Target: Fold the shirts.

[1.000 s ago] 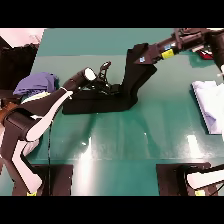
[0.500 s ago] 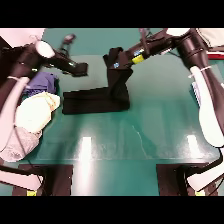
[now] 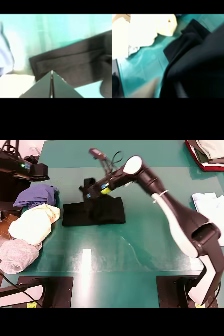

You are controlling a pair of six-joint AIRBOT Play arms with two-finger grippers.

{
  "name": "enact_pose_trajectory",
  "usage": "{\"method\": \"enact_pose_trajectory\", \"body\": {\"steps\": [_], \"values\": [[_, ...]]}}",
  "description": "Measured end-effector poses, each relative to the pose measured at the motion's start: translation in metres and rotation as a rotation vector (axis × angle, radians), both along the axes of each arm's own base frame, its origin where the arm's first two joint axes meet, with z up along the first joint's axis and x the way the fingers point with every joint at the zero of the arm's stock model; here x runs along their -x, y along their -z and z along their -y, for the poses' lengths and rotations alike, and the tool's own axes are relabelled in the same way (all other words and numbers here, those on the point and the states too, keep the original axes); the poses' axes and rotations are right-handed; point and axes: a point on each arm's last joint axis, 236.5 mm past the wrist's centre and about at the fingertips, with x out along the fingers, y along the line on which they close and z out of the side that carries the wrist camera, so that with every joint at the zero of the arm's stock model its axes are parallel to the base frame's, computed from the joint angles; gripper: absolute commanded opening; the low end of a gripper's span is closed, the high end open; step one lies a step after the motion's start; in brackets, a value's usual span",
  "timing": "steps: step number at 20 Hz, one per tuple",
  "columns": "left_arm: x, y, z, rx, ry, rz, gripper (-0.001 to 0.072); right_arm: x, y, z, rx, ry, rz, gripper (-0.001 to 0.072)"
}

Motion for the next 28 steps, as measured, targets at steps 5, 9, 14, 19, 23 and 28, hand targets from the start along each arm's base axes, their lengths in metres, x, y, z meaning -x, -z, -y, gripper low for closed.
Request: {"method": "enact_pose_trajectory", "body": {"steps": [5, 9, 14, 19, 23, 28], "values": [[0.008, -0.003, -0.004, 0.003, -0.002, -0.014, 0.0024, 0.023, 0.010, -0.046, -0.050, -0.052, 0.051, 0.0500], [0.010, -0.004, -0.004, 0.005, 0.000, -0.018, 0.0024, 0.005, 0.012, -0.002, 0.051, -0.044, 0.078, 0.0500], [0.011, -0.004, -0.004, 0.006, 0.001, -0.020, 0.0024, -0.040, 0.054, 0.115, 0.202, 0.124, -0.087, 0.0525], [0.010, -0.005, -0.004, 0.008, 0.000, -0.016, 0.0024, -0.056, 0.105, 0.204, 0.152, 0.336, -0.395, 0.0623], [0.009, -0.005, -0.003, 0.010, -0.001, -0.012, 0.0024, -0.046, 0.136, 0.206, 0.077, 0.381, -0.576, 0.0624], [0.009, -0.006, -0.003, 0.013, 0.000, -0.010, 0.0024, -0.034, 0.149, 0.160, 0.036, 0.325, -0.640, 0.0618]]}}
